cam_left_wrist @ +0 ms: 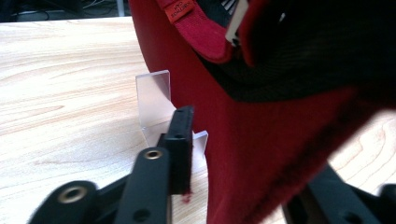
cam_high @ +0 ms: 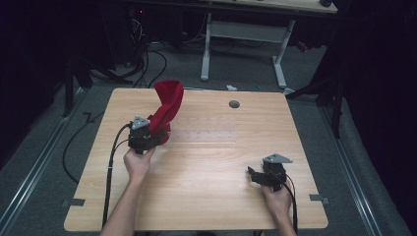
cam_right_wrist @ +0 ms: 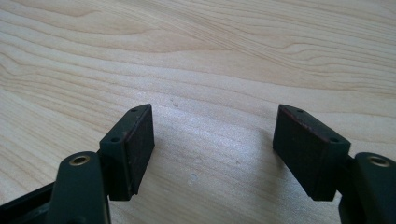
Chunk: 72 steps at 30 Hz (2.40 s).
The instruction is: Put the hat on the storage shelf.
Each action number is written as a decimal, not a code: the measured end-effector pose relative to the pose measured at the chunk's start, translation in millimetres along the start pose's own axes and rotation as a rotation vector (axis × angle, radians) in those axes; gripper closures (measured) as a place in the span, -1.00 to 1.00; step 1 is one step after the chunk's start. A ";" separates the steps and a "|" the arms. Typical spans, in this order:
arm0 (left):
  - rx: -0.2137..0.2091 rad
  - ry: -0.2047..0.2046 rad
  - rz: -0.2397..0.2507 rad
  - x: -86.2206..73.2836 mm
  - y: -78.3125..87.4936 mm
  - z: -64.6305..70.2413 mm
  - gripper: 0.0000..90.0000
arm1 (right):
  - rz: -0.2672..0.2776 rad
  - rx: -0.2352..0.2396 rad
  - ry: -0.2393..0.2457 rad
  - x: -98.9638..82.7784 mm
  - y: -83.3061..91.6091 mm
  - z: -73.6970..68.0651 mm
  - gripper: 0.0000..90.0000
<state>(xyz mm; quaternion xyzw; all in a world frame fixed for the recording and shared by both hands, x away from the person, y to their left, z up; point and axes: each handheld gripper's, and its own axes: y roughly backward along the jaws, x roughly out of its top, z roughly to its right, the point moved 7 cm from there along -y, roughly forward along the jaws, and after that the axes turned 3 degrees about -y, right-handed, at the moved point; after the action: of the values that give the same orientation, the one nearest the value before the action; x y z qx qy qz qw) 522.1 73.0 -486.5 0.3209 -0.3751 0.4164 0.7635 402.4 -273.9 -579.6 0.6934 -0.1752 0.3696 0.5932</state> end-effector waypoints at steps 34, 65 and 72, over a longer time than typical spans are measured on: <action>0.035 -0.055 -0.020 7.5 22.6 9.2 -0.28 | 0.000 0.000 0.002 0.1 0.0 0.1 -0.34; 0.009 -0.055 0.024 14.5 54.0 27.0 -0.35 | 0.000 0.001 0.001 0.1 0.0 0.0 -0.35; 0.005 -0.044 0.040 15.5 63.5 27.5 -0.35 | 0.000 0.000 0.000 0.0 0.0 0.0 -0.35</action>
<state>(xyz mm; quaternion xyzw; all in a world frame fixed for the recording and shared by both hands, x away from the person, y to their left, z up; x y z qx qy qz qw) 463.8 85.4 -448.0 0.3243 -0.3969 0.4253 0.7459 402.4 -273.8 -579.6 0.6935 -0.1748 0.3697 0.5931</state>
